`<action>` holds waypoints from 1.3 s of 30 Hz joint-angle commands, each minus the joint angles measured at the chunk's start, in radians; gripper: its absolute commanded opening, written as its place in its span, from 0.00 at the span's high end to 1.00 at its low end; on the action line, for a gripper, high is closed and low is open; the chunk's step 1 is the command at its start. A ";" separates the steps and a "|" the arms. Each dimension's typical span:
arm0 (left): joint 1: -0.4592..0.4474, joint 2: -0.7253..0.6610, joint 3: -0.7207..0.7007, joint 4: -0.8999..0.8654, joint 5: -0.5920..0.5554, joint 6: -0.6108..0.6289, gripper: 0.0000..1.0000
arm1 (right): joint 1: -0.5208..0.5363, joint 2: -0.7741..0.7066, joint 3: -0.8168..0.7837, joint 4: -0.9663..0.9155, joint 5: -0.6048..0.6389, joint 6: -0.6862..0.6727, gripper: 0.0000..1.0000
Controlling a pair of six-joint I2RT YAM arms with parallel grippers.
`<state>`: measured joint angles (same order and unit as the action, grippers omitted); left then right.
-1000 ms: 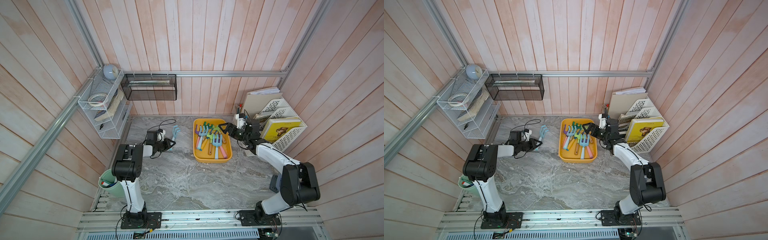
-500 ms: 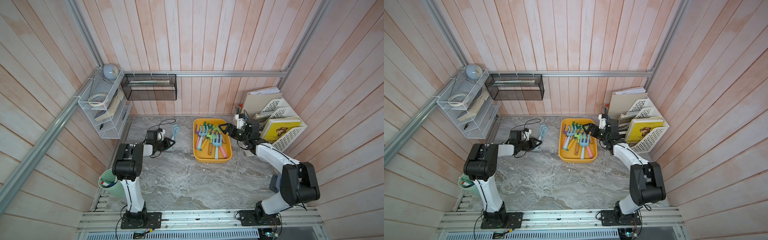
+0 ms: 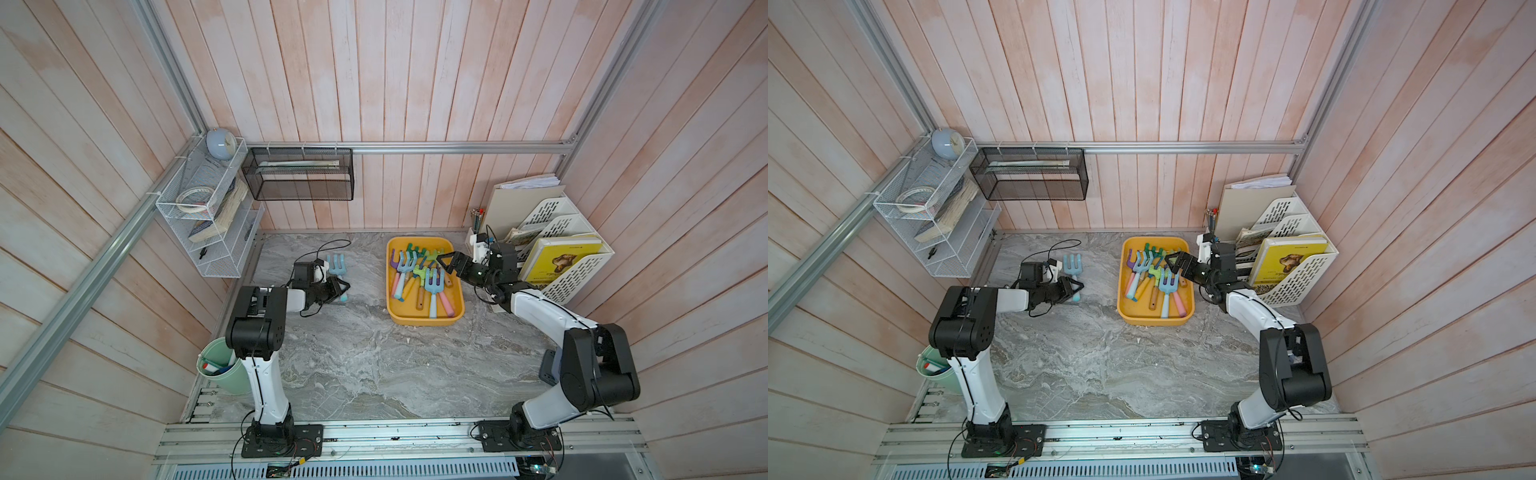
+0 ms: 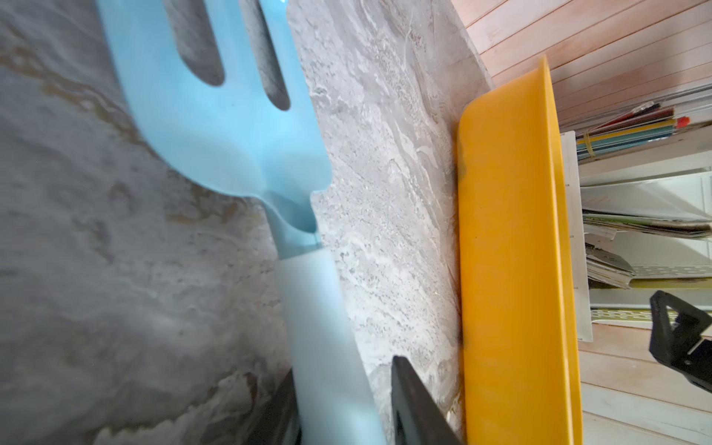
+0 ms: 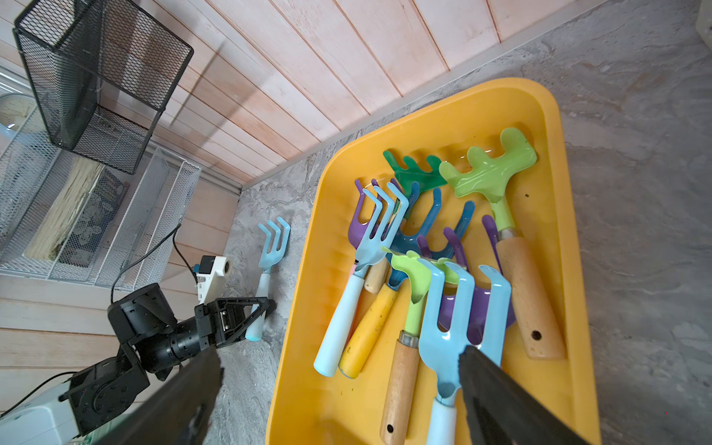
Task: Take the hand rake out of the storage box
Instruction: Place the rake at the corner of the board.
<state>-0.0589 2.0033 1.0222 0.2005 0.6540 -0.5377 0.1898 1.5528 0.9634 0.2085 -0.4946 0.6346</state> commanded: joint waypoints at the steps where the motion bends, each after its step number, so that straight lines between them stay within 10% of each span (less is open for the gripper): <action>1: 0.008 0.007 -0.013 -0.079 -0.079 0.016 0.52 | -0.006 -0.012 -0.009 -0.001 0.007 -0.010 0.02; 6: 0.008 -0.006 -0.001 -0.132 -0.139 0.028 0.48 | -0.008 -0.020 -0.016 0.001 0.009 -0.011 0.02; 10: 0.003 -0.018 0.012 -0.178 -0.183 0.032 0.00 | -0.008 -0.022 -0.018 0.001 0.008 -0.012 0.02; 16: -0.093 -0.067 0.109 -0.381 -0.458 0.068 0.00 | -0.010 -0.028 -0.028 0.006 0.008 -0.013 0.02; 30: -0.234 0.083 0.347 -0.644 -0.795 0.095 0.42 | -0.025 -0.060 -0.065 0.019 0.005 -0.016 0.02; 39: -0.140 0.071 0.322 -0.651 -0.672 0.238 0.75 | -0.059 -0.073 -0.100 0.053 -0.014 0.002 0.02</action>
<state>-0.2367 2.0499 1.3659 -0.3897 -0.0536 -0.3622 0.1402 1.5032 0.8749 0.2317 -0.4961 0.6350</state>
